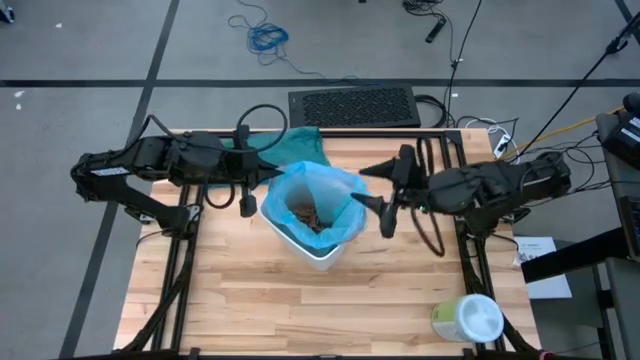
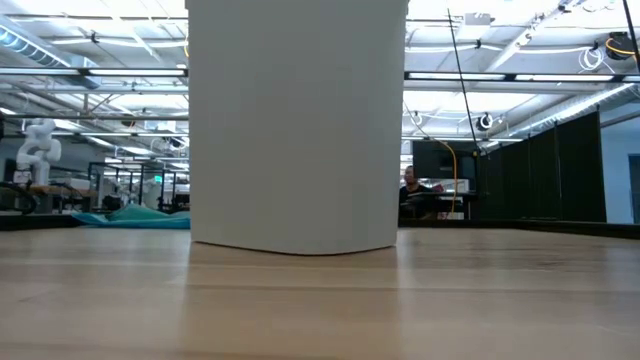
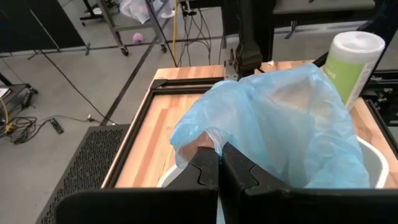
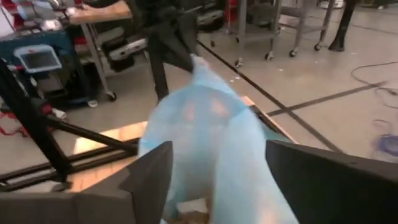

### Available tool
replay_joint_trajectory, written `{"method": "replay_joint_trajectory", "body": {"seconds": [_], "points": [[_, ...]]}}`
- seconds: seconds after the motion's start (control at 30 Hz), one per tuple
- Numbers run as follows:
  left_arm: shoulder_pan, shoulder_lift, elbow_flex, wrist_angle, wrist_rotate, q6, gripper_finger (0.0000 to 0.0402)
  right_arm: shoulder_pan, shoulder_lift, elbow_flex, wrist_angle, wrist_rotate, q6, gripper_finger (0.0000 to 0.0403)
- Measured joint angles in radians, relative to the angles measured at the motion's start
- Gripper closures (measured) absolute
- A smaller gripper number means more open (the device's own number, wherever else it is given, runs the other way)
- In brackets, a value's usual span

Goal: Place trash/remove bag and relplace
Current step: Remove the blue trash bag from the bin

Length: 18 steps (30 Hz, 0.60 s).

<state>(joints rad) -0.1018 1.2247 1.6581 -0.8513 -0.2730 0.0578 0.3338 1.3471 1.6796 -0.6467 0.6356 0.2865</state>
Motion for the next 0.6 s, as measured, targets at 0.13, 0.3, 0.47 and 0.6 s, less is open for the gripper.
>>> {"method": "replay_joint_trajectory", "body": {"seconds": [0.13,0.3,0.47,0.6], "points": [[-0.021,-0.005,0.000,0.000,-0.010,-0.001,0.0402,-0.089,-0.007,0.031,-0.218,0.095,0.111,0.0134],[-0.060,-0.016,0.000,0.007,-0.009,-0.003,0.0402,-0.293,0.011,0.009,-0.419,-0.085,0.248,0.0153],[-0.089,-0.016,0.000,0.006,-0.009,-0.003,0.0402,-0.486,0.026,-0.052,-0.291,-0.405,0.129,0.0162],[-0.104,-0.016,0.000,0.006,-0.009,0.001,0.0402,-0.618,0.045,-0.108,-0.150,-0.767,0.007,0.0163]]}}
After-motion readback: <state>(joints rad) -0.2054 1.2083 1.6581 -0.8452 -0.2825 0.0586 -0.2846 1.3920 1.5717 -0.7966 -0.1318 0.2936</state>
